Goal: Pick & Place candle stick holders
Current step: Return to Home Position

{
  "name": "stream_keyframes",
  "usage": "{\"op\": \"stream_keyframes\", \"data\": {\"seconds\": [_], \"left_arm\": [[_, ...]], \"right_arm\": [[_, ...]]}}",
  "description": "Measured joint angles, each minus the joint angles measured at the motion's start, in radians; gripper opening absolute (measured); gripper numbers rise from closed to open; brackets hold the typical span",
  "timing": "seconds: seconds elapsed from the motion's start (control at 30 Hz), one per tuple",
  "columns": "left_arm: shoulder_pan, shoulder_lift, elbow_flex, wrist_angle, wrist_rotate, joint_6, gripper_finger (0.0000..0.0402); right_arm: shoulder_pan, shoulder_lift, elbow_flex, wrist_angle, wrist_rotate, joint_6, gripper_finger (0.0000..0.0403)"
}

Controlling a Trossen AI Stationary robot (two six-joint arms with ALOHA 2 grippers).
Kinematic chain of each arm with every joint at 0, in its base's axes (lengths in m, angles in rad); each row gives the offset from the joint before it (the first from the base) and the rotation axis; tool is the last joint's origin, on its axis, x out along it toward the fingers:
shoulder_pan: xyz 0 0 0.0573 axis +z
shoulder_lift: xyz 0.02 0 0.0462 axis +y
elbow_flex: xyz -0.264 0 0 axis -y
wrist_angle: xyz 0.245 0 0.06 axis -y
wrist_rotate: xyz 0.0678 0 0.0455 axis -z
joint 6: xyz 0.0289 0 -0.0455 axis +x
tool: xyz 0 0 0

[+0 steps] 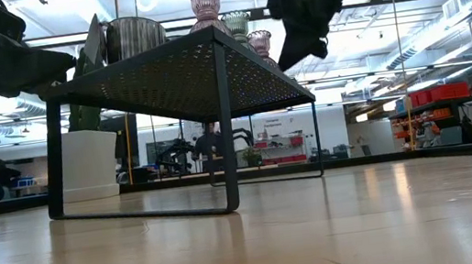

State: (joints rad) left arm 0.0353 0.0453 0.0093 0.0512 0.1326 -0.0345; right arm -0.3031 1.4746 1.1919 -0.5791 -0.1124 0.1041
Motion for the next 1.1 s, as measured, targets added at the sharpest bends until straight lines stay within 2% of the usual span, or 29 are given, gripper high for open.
{"op": "stream_keyframes", "data": {"seconds": [0.37,0.63,0.87,1.1], "left_arm": [[0.000,0.000,0.000,0.000,0.000,0.000,0.0034],[0.000,0.000,0.000,0.000,0.000,0.000,0.0034],[0.000,0.000,0.000,0.000,0.000,0.000,0.0034],[0.000,0.000,0.000,0.000,0.000,0.000,0.0034]], "right_arm": [[0.030,-0.113,0.000,0.002,-0.001,-0.019,0.0000],[0.061,-0.124,-0.018,0.036,-0.010,-0.120,0.0000],[0.109,-0.192,-0.173,0.204,-0.011,-0.150,0.0000],[0.175,-0.338,-0.374,0.396,-0.011,-0.150,0.0000]]}}
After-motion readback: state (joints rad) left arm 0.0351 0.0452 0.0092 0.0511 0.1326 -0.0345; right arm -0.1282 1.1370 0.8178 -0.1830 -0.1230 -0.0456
